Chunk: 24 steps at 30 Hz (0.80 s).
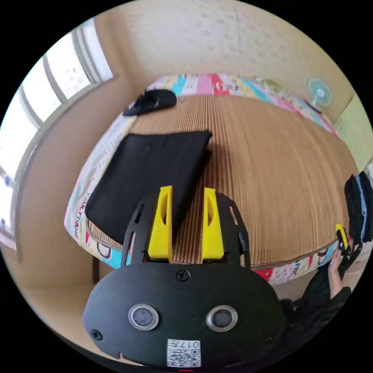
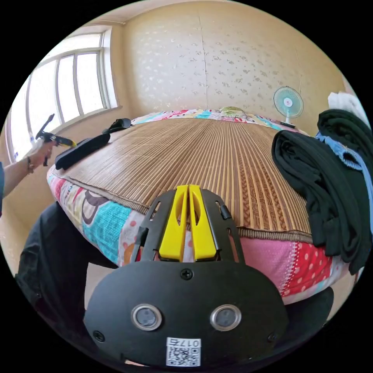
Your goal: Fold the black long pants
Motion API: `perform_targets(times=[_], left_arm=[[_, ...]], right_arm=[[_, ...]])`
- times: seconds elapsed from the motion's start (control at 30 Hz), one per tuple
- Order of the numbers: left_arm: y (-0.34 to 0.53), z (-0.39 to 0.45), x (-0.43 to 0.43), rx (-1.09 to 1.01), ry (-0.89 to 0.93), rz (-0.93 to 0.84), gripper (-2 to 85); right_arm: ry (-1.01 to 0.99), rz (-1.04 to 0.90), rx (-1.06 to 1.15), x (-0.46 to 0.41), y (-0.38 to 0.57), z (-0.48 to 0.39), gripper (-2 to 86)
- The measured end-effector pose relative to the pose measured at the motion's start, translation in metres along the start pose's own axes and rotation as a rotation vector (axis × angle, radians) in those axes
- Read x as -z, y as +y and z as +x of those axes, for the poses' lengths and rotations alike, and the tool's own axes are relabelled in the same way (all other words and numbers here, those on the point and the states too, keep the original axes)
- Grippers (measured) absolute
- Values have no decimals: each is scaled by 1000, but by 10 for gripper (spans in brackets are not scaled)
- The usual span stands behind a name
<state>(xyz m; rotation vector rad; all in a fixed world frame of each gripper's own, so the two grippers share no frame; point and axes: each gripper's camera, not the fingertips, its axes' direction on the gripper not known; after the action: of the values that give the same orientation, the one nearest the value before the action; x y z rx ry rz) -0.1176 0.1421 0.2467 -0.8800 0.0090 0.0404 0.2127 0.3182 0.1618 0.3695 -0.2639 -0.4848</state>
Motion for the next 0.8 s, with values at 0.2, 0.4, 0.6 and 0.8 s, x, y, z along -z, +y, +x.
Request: perform_targets(times=[0.2,0.4,0.6,0.8], left_arm=[[-48,25,-12,4,-219,-102,48],[-96,11,123,-78,292,93,-1],[-116,-95,259,38,1330,450,-3],[-76,-223,246,291,1692,733,-1]], right_arm=[[-139,17,-63,-11,7,10,3],[-181,19,-83,-20,13,10,2],[-186,18,-84,-26,18,8,2],[-189,18,-85,-30,23,9,2]])
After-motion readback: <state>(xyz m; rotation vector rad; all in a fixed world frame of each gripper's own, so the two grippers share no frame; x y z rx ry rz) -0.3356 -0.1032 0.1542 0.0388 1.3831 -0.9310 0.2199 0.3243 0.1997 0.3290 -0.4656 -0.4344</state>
